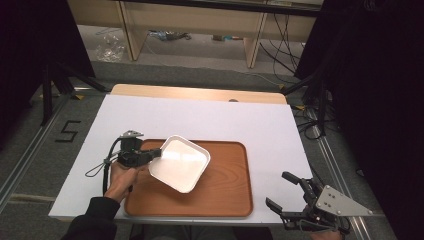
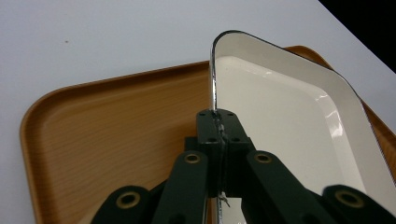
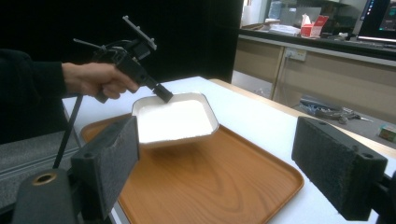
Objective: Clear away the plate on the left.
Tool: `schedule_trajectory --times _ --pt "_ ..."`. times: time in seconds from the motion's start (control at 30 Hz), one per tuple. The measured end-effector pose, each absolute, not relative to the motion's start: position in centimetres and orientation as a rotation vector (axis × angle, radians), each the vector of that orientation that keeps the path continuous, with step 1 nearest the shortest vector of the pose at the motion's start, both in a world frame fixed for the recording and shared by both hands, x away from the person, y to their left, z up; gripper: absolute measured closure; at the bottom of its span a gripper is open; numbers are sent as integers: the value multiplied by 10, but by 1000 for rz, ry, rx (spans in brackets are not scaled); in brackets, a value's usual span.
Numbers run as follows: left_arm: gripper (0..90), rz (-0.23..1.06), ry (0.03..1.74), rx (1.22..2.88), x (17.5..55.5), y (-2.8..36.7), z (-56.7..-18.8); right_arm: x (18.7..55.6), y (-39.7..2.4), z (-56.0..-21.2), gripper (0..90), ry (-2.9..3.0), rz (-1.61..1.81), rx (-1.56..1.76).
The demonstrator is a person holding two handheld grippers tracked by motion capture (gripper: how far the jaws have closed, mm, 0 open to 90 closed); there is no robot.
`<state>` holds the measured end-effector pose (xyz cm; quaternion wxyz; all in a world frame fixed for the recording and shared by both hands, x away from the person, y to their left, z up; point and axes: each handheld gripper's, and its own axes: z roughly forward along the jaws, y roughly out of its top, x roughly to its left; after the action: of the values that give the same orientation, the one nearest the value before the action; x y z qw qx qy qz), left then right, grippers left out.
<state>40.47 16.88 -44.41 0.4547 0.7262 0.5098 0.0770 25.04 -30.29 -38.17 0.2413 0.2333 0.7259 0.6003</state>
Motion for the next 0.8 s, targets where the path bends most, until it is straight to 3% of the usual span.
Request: schedule_trajectory --times 0.8 --pt "884 156 1174 1950 393 124 -463 251 -303 -382 159 1992 1641 638"
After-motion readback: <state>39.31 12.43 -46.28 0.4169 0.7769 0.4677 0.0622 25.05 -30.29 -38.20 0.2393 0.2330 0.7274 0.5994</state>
